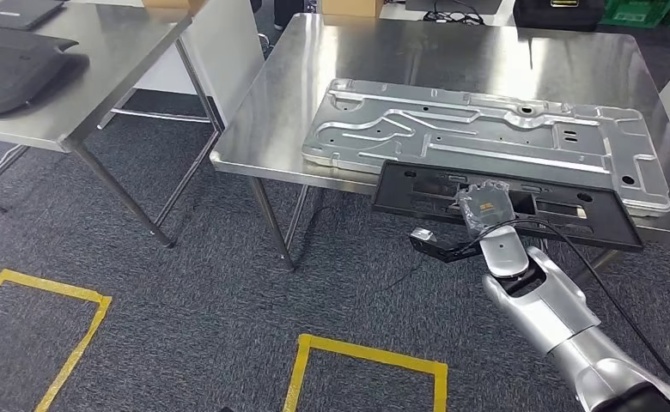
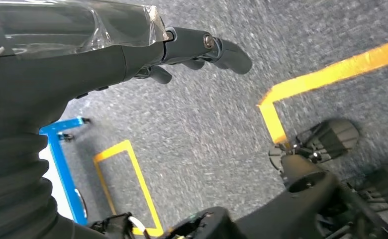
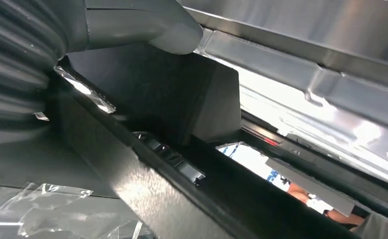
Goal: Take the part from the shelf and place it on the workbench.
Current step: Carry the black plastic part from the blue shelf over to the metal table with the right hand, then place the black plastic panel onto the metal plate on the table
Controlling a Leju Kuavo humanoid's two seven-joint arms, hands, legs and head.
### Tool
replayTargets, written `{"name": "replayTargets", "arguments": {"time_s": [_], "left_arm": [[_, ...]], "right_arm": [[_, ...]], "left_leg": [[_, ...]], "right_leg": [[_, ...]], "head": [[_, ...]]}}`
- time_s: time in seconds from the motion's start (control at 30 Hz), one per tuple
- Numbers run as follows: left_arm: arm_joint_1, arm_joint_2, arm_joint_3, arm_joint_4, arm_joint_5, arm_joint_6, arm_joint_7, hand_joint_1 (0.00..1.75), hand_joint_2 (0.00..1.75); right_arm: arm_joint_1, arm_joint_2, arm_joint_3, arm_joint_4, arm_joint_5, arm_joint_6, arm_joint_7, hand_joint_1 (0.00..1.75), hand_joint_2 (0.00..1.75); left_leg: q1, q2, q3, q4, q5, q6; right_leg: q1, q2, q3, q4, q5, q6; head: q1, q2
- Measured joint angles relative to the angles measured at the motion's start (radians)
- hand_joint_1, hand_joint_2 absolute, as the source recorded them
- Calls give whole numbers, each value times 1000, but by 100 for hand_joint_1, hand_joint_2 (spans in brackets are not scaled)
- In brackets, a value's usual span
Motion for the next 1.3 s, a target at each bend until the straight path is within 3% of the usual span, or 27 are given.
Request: {"name": "replayTargets", "arguments": {"time_s": [0.1, 0.13, 0.17, 0.2, 0.23, 0.3, 0.33, 0.37, 0.4, 0.5, 0.53, 0.6, 0.63, 0.67, 0.7, 0.73, 0.8, 0.83, 0.9, 0.93, 1.0, 1.07, 1.13, 1.17, 1.2, 1.23, 1.3], "left_arm": [[1, -2, 0, 1, 0, 2, 8, 0, 175], [3, -3, 0, 1, -3, 2, 11, 0, 175], [7, -5, 0, 1, -6, 1, 14, 0, 175], [10, -8, 0, 1, -11, 0, 16, 0, 175], [12, -11, -1, 1, -14, 0, 19, 0, 175], [13, -14, -1, 2, -21, 0, 26, 0, 175], [12, -14, -1, 2, -23, 1, 30, 0, 175], [12, -13, -1, 3, -24, 2, 32, 0, 175], [12, -13, -2, 4, -25, 3, 34, 0, 175], [14, -16, -2, 5, -27, 4, 35, 0, 175], [14, -18, -3, 5, -28, 4, 35, 0, 175], [14, -21, -3, 5, -28, 4, 35, 0, 175], [14, -22, -3, 5, -28, 4, 35, 0, 175], [16, -24, -3, 5, -28, 4, 35, 0, 175], [18, -25, -4, 5, -27, 4, 34, 0, 175], [20, -26, -4, 5, -27, 3, 32, 0, 175], [21, -27, -4, 7, -26, 0, 27, 0, 175], [21, -26, -4, 8, -26, -2, 23, 0, 175], [21, -26, -4, 12, -27, -5, 19, 0, 175], [21, -25, -4, 14, -28, -7, 20, 0, 175], [19, -25, -4, 17, -33, -9, 30, 0, 175], [14, -25, -4, 18, -38, -11, 45, 0, 175], [9, -25, -4, 19, -43, -14, 53, 0, 175], [9, -25, -5, 19, -46, -15, 56, 0, 175], [9, -25, -5, 19, -50, -16, 58, 0, 175], [9, -25, -6, 19, -55, -16, 60, 0, 175], [9, -23, -6, 19, -61, -17, 60, 0, 175]], "right_arm": [[-9, 2, 8, 0, 21, 10, -10, 175, 175], [-9, 3, 12, 0, 26, 18, -12, 175, 175], [-9, 4, 16, 0, 32, 26, -14, 175, 175], [-9, 5, 21, 0, 38, 36, -16, 175, 175], [-13, 8, 25, 0, 43, 45, -17, 175, 175], [-27, 12, 32, -3, 55, 67, -18, 175, 175], [-38, 14, 35, -6, 62, 77, -18, 175, 175], [-47, 15, 37, -8, 68, 86, -19, 175, 175], [-56, 14, 40, -9, 74, 94, -21, 175, 175], [-87, 14, 48, -12, 93, 109, -27, 175, 175], [-98, 14, 50, -13, 98, 112, -29, 175, 175], [-112, 13, 53, -16, 105, 117, -33, 175, 175], [-115, 13, 55, -16, 106, 120, -36, 175, 175], [-116, 12, 57, -16, 106, 122, -38, 175, 175], [-118, 12, 60, -16, 107, 123, -39, 175, 175], [-122, 11, 63, -17, 108, 123, -40, 175, 175], [-136, 12, 68, -18, 109, 119, -41, 175, 175], [-144, 13, 70, -18, 109, 116, -41, 175, 175], [-156, 14, 71, -19, 107, 111, -40, 175, 175], [-157, 15, 72, -19, 106, 109, -39, 175, 175], [-161, 19, 73, -18, 103, 100, -35, 175, 175], [-163, 24, 73, -17, 102, 87, -30, 175, 175], [-158, 26, 73, -15, 102, 78, -26, 175, 175], [-153, 26, 73, -13, 102, 77, -25, 175, 175], [-147, 27, 73, -11, 102, 76, -23, 175, 175], [-142, 27, 73, -9, 102, 75, -22, 175, 175], [-140, 27, 72, -8, 102, 73, -19, 175, 175]], "left_leg": [[20, 14, -116, 218, -83, -28], [25, 17, -152, 276, -96, -31], [28, 18, -173, 301, -92, -32], [28, 19, -176, 286, -68, -28], [25, 19, -157, 227, -26, -19], [6, 20, -92, 60, 64, 16], [-7, 21, -64, -4, 92, 32], [-17, 21, -47, -42, 104, 44], [-22, 21, -38, -60, 105, 49], [-11, 22, -18, -92, 106, 42], [-7, 22, -14, -97, 107, 39], [-7, 20, -12, -97, 105, 42], [-7, 18, -11, -96, 102, 44], [-6, 16, -9, -93, 99, 43], [-5, 14, -8, -89, 95, 41], [-2, 12, -6, -83, 90, 37], [-1, 9, -5, -67, 74, 25], [-2, 9, -7, -57, 67, 20], [-5, 8, -11, -43, 62, 15], [-5, 8, -13, -40, 62, 14], [-3, 10, -31, -11, 42, 4], [6, 17, -85, 105, -11, -16], [16, 24, -163, 255, -58, -28], [17, 26, -189, 297, -63, -26], [15, 26, -199, 300, -49, -20], [10, 25, -190, 263, -18, -7], [-13, 25, -130, 109, 69, 35]], "right_leg": [[-5, 1, 4, 0, -6, -5], [-5, 1, 7, 0, -10, -6], [-5, 1, 12, 0, -14, -6], [-4, 0, 19, -1, -18, -6], [-2, 0, 27, -4, -21, -6], [1, 0, 44, -14, -25, -6], [4, 0, 50, -18, -27, -4], [8, 0, 53, -21, -28, -2], [15, 1, 54, -21, -30, 1], [26, -1, 41, 8, -58, 7], [28, -1, 21, 52, -86, 9], [28, 1, -48, 201, -159, 10], [29, 1, -84, 271, -183, 12], [27, 1, -107, 311, -187, 15], [25, 1, -110, 309, -168, 20], [21, 0, -95, 266, -132, 25], [10, 2, -36, 125, -54, 41], [5, 4, -11, 67, -31, 42], [-1, 7, 12, 17, -23, 36], [-5, 7, 11, 15, -23, 29], [-9, 6, 7, 17, -24, 27], [-11, 6, 10, 14, -25, 25], [-10, 4, 16, 12, -27, 27], [-7, 3, 20, 11, -29, 29], [-3, 3, 26, 9, -31, 30], [3, 3, 33, 6, -33, 30], [12, 3, 49, -8, -33, 29]], "head": [[0, 0], [0, 0], [0, 0], [0, 0], [0, 0], [0, 0], [0, 0], [0, 0], [0, 0], [0, 0], [0, 0], [0, 0], [0, 0], [0, 0], [0, 0], [0, 0], [0, 0], [0, 0], [0, 0], [0, 0], [0, 0], [0, 0], [0, 0], [0, 0], [0, 0], [0, 0], [0, 0]]}}
